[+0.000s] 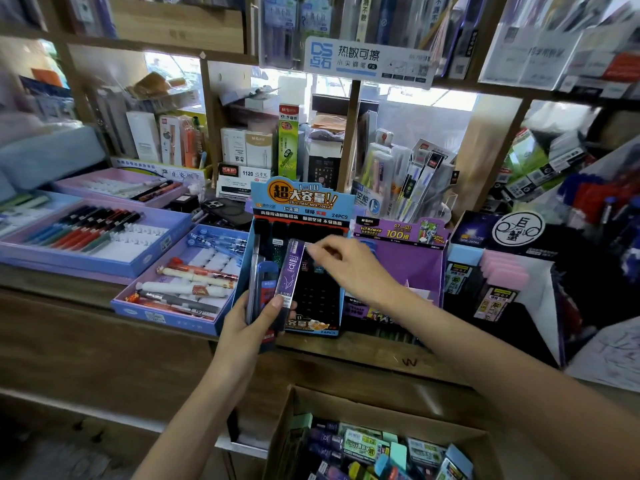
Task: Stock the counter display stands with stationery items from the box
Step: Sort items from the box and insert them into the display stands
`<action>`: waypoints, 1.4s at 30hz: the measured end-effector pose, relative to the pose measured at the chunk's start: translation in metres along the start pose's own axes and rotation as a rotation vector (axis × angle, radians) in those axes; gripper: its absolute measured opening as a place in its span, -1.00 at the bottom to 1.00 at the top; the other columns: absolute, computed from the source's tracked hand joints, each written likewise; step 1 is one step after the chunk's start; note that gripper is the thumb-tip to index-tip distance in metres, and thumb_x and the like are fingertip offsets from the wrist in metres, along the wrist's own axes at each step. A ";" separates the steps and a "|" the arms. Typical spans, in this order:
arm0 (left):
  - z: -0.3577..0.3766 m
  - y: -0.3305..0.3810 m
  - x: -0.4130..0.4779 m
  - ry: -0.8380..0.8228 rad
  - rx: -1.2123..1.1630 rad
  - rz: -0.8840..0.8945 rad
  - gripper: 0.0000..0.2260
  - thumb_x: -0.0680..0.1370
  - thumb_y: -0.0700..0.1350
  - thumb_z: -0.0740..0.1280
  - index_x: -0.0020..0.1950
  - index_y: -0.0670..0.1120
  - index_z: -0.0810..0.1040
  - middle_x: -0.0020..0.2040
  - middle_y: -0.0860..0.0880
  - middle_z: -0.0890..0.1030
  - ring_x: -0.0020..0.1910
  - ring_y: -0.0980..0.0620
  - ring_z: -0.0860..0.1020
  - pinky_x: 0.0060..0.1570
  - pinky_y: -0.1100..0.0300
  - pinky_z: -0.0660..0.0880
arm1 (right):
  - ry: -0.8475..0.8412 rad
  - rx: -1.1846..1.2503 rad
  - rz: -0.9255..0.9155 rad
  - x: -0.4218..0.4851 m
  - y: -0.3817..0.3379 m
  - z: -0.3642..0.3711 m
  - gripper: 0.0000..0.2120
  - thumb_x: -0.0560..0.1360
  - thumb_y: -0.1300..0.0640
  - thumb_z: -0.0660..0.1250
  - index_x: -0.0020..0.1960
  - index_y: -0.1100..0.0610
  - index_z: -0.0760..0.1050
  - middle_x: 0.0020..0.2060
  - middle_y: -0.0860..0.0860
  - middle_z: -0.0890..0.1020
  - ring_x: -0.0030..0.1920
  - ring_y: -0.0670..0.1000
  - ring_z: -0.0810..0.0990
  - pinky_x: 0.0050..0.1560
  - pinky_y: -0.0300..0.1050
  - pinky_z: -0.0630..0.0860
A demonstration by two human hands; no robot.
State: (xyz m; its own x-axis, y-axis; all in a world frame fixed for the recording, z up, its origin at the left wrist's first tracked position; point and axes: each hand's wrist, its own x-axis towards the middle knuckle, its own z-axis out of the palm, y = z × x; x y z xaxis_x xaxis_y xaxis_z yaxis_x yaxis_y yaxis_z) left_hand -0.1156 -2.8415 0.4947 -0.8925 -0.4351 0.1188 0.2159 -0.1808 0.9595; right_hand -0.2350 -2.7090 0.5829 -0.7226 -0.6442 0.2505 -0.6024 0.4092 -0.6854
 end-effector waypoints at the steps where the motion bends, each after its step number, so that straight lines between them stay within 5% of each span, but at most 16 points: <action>1: 0.002 0.001 0.000 -0.001 0.001 0.001 -0.71 0.42 0.00 0.35 0.10 -0.08 0.55 -0.15 -0.01 0.70 -0.22 0.11 0.66 -0.35 0.33 0.52 | -0.081 0.144 0.071 -0.007 -0.004 0.005 -0.76 0.56 -0.10 0.20 -0.04 0.02 0.55 -0.13 -0.07 0.61 -0.14 -0.16 0.53 -0.14 -0.24 0.40; 4: 0.010 0.002 -0.001 -0.005 -0.011 0.007 -0.69 0.42 0.01 0.35 0.11 -0.09 0.54 -0.17 -0.02 0.70 -0.24 0.11 0.65 -0.37 0.31 0.52 | -0.162 0.355 0.188 -0.024 -0.005 0.021 -0.92 0.54 0.02 0.29 -0.09 0.00 0.50 -0.18 -0.09 0.59 -0.14 -0.13 0.56 -0.21 -0.30 0.42; 11: 0.012 0.006 0.000 0.044 -0.036 0.030 -0.68 0.46 0.05 0.30 0.14 -0.07 0.53 -0.07 -0.08 0.69 -0.11 0.02 0.67 -0.35 0.28 0.55 | 0.026 0.900 0.366 -0.022 -0.001 0.013 -0.95 0.58 0.21 0.20 -0.06 0.12 0.40 -0.09 0.09 0.59 -0.14 0.05 0.61 -0.21 -0.15 0.56; 16: -0.013 0.024 0.009 0.140 -0.037 0.049 -0.78 0.54 -0.04 0.26 0.13 -0.09 0.52 -0.15 -0.04 0.71 -0.18 0.08 0.67 -0.36 0.29 0.57 | -0.040 0.564 0.296 -0.008 0.000 -0.003 -0.87 0.61 0.12 0.12 0.09 0.06 0.43 -0.15 0.02 0.53 -0.45 -0.03 0.56 -0.47 -0.19 0.50; 20: -0.038 0.033 0.010 0.184 0.025 0.058 -0.83 0.57 -0.04 0.24 0.07 -0.09 0.53 -0.23 -0.01 0.70 -0.31 0.13 0.65 -0.42 0.29 0.54 | -0.077 0.105 0.106 0.012 0.001 0.007 -0.72 0.59 0.14 0.16 0.25 0.08 0.49 -0.53 -0.17 0.50 -0.58 -0.20 0.42 -0.56 -0.40 0.29; 25: -0.062 0.034 0.006 0.262 0.069 0.036 -0.83 0.54 0.00 0.27 0.01 -0.05 0.57 -0.21 -0.02 0.69 -0.26 0.04 0.65 -0.32 0.19 0.59 | -0.155 -0.166 0.037 0.044 -0.014 0.025 -0.67 0.54 0.25 0.17 0.28 0.15 0.48 -0.13 -0.01 0.50 -0.34 -0.07 0.53 -0.39 -0.31 0.40; 34: -0.079 0.022 0.001 0.275 0.056 0.004 -0.85 0.56 -0.09 0.28 -0.01 -0.14 0.57 -0.29 0.00 0.68 -0.37 0.15 0.62 -0.48 0.35 0.47 | -0.030 -0.207 0.027 0.078 -0.009 0.005 -0.90 0.44 0.21 0.40 -0.11 0.08 0.49 -0.08 -0.01 0.54 -0.07 -0.02 0.50 -0.03 -0.18 0.42; 39: -0.077 0.020 0.002 0.250 -0.003 -0.021 -0.84 0.56 -0.12 0.27 -0.03 -0.19 0.57 -0.29 -0.08 0.69 -0.45 0.12 0.60 -0.54 0.36 0.42 | 0.012 -0.203 0.010 0.083 -0.009 0.021 -0.86 0.42 0.20 0.44 -0.10 0.08 0.48 -0.19 -0.01 0.53 -0.21 -0.03 0.49 -0.35 -0.27 0.31; 42: -0.076 0.017 0.002 0.221 -0.047 -0.047 -0.81 0.54 -0.12 0.29 0.01 -0.23 0.57 -0.24 -0.13 0.70 -0.39 0.06 0.64 -0.50 0.32 0.48 | 0.009 -0.222 -0.023 0.088 -0.014 0.035 -0.87 0.42 0.22 0.43 -0.09 0.12 0.49 -0.17 0.05 0.55 -0.25 -0.04 0.45 -0.36 -0.23 0.23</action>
State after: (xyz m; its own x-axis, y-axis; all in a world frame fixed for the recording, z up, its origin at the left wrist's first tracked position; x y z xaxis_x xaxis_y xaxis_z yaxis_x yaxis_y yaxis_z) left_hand -0.0833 -2.9125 0.4922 -0.7947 -0.6069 0.0110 0.1992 -0.2438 0.9491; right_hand -0.2783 -2.7937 0.5904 -0.7100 -0.6498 0.2715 -0.6782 0.5270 -0.5122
